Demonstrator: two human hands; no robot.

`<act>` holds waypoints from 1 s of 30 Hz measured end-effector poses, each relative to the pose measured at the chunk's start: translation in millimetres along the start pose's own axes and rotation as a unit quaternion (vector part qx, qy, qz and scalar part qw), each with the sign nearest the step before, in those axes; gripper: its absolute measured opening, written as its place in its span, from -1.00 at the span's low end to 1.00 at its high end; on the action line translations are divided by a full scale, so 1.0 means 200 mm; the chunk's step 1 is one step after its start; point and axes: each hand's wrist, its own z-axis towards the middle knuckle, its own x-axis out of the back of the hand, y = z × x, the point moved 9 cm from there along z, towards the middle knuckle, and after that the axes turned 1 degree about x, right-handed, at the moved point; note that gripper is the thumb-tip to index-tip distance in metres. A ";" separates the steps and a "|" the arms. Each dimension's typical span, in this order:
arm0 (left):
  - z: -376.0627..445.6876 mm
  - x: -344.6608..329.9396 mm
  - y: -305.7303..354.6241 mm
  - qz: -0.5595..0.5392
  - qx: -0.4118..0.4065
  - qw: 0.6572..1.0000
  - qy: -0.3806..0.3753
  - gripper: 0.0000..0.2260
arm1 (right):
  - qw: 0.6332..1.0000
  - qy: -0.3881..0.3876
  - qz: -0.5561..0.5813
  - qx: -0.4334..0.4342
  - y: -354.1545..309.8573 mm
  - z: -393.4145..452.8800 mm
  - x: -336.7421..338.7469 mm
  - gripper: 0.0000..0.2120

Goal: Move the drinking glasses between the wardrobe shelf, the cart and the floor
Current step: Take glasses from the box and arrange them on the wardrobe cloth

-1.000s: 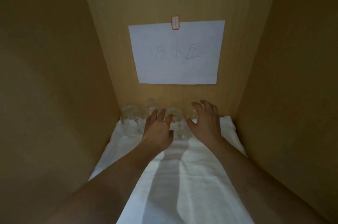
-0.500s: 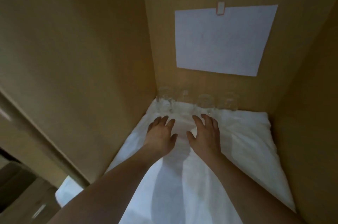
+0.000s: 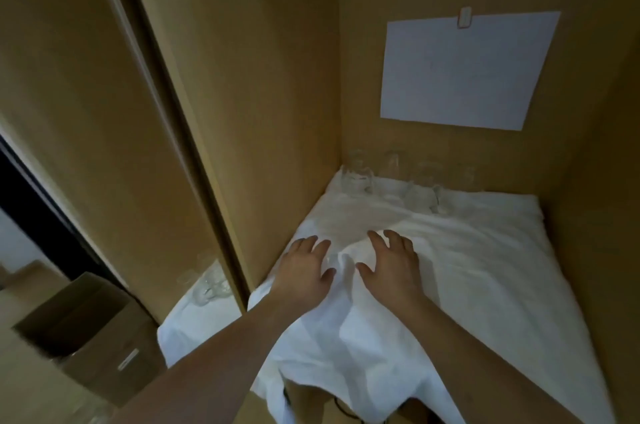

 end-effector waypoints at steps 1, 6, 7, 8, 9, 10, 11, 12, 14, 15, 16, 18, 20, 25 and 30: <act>-0.05 0.01 -0.01 -0.001 -0.007 1.000 0.001 -0.47 | 1.000 -0.002 0.002 -0.009 -0.02 -0.05 -0.01 -0.34; -0.34 0.08 -0.16 -0.020 -0.026 0.999 0.008 -0.49 | 0.999 -0.006 -0.019 -0.025 -0.22 -0.32 -0.07 -0.35; -0.40 0.09 -0.20 -0.031 -0.022 0.999 0.006 -0.49 | 0.999 -0.008 -0.022 -0.027 -0.26 -0.37 -0.08 -0.35; -0.46 0.10 -0.23 -0.037 -0.018 0.999 0.003 -0.48 | 0.999 -0.009 -0.024 -0.027 -0.31 -0.43 -0.10 -0.35; -0.52 0.11 -0.27 -0.042 -0.016 0.999 0.001 -0.48 | 0.999 -0.010 -0.027 -0.026 -0.36 -0.48 -0.11 -0.34; -0.58 0.12 -0.30 -0.047 -0.015 0.999 -0.001 -0.48 | 0.999 -0.013 -0.032 -0.026 -0.40 -0.54 -0.13 -0.34; -0.62 0.13 -0.33 -0.055 -0.014 0.998 -0.002 -0.48 | 0.999 -0.015 -0.034 -0.028 -0.44 -0.58 -0.14 -0.34; -0.68 0.15 -0.37 -0.064 -0.012 0.998 -0.005 -0.48 | 0.999 -0.016 -0.037 -0.031 -0.48 -0.62 -0.16 -0.34; -0.78 0.17 -0.45 -0.077 -0.006 0.997 -0.006 -0.48 | 0.999 -0.016 -0.039 -0.033 -0.57 -0.69 -0.20 -0.34; -0.83 0.18 -0.50 -0.078 -0.002 0.997 -0.006 -0.48 | 0.999 -0.016 -0.037 -0.031 -0.62 -0.73 -0.22 -0.34; -0.87 0.19 -0.54 -0.080 0.002 0.997 -0.005 -0.49 | 0.999 -0.019 -0.035 -0.027 -0.67 -0.76 -0.24 -0.34; -0.96 0.21 -0.65 -0.087 0.017 0.996 -0.002 -0.49 | 0.999 -0.030 -0.036 -0.018 -0.80 -0.83 -0.31 -0.34; -1.05 0.22 -0.77 -0.087 0.037 0.996 -0.003 -0.48 | 0.998 -0.049 -0.033 -0.006 -0.92 -0.89 -0.39 -0.34; -1.21 0.25 -1.07 -0.081 0.095 0.992 -0.005 -0.45 | 0.994 -0.101 -0.016 0.043 -1.21 -0.97 -0.56 -0.35; -1.31 0.29 -1.36 -0.075 0.157 0.985 0.002 -0.44 | 0.989 -0.114 0.019 0.095 -1.48 -0.91 -0.67 -0.36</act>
